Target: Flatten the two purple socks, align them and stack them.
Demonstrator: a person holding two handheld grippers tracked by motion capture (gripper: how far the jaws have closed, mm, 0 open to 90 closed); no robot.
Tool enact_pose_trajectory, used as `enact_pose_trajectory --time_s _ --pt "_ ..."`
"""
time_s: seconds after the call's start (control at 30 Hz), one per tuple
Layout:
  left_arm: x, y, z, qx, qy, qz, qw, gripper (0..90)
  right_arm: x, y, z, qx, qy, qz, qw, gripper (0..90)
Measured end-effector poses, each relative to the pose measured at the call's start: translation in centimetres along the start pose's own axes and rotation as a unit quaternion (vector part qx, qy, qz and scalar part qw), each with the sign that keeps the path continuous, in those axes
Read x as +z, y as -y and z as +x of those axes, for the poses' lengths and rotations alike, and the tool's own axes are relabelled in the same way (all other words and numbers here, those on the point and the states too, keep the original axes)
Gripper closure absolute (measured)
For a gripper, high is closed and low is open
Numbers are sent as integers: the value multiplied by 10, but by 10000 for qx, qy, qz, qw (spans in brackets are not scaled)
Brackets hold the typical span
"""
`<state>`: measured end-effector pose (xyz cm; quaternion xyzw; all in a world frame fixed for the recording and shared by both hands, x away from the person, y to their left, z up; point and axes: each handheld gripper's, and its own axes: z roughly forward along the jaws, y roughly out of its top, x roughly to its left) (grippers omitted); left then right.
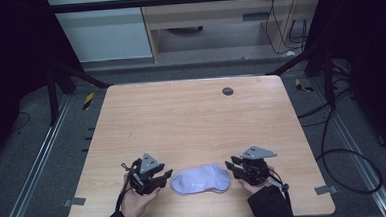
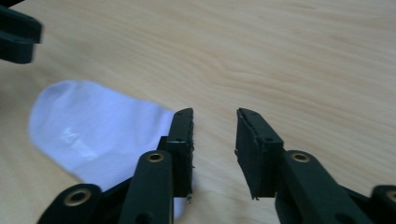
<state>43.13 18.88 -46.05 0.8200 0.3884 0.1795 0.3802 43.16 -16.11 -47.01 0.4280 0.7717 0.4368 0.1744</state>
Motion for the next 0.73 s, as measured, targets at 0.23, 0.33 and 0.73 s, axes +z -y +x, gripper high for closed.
enact_pose_trajectory --time_s 0.23,0.33,0.73 --pt "-8 5 25 -88 -229 -188 9995 443 -8 1 -34 251 563 -160 9980 445" --pt "-11 8 36 -160 -277 -227 9992 405 -11 4 -47 342 735 -173 9966 366" --pt "-16 18 68 -425 -494 -339 9973 331 -19 13 -76 525 1038 3 9932 212"
